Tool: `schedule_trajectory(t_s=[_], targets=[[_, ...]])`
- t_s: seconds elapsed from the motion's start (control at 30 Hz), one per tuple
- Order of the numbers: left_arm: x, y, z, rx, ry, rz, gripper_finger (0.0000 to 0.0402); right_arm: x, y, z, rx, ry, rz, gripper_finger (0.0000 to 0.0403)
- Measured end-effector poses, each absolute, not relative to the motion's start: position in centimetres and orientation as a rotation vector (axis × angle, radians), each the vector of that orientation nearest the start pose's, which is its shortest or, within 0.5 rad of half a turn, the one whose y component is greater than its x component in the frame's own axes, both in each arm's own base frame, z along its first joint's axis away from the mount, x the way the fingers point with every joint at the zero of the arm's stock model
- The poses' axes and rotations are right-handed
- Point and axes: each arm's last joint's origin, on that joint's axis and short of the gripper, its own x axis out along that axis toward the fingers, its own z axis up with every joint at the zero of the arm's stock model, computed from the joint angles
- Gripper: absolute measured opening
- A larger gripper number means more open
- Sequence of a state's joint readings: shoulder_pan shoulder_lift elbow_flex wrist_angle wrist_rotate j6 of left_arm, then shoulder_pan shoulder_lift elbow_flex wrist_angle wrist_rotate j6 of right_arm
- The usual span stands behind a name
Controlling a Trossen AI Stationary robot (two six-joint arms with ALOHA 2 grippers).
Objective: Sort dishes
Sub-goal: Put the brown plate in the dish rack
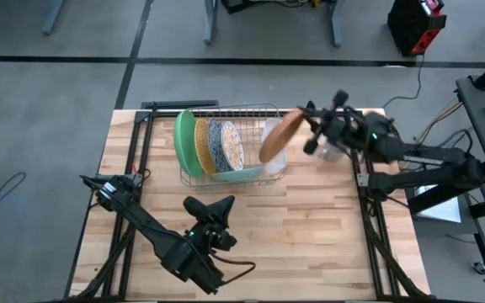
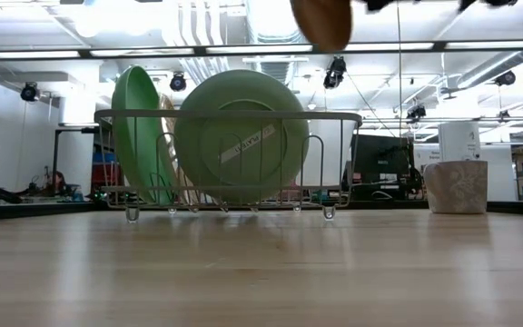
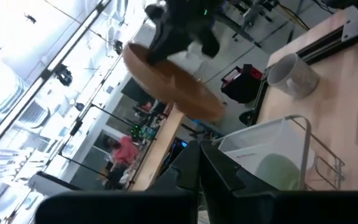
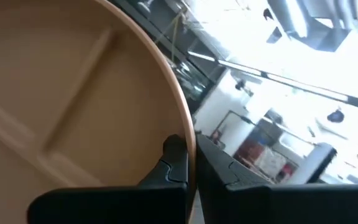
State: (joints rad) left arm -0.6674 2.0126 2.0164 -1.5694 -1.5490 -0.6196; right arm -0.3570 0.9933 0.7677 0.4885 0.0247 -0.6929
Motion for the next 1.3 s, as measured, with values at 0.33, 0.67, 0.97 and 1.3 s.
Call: schedule_trajectory(t_s=[0.33, 0.67, 0.97, 1.3], targets=[[30.9, -20.6, 33.6, 0.849, 0.480, 0.803, 0.0000, 25.8, -16.8, 31.3, -0.778, -0.080, -0.422, 0.0000], [30.8, -20.5, 33.2, 0.832, 0.508, 0.790, 0.0000, 31.1, -21.3, 28.5, -0.921, 0.037, -0.404, 0.0000], [30.7, -20.6, 33.2, 0.833, 0.508, 0.788, 0.0000, 31.8, -22.1, 26.6, -0.949, 0.198, -0.321, 0.0000], [30.8, -20.6, 33.2, 0.823, 0.503, 0.791, 0.0000, 31.5, -22.2, 25.3, -0.896, 0.316, -0.265, 0.0034]])
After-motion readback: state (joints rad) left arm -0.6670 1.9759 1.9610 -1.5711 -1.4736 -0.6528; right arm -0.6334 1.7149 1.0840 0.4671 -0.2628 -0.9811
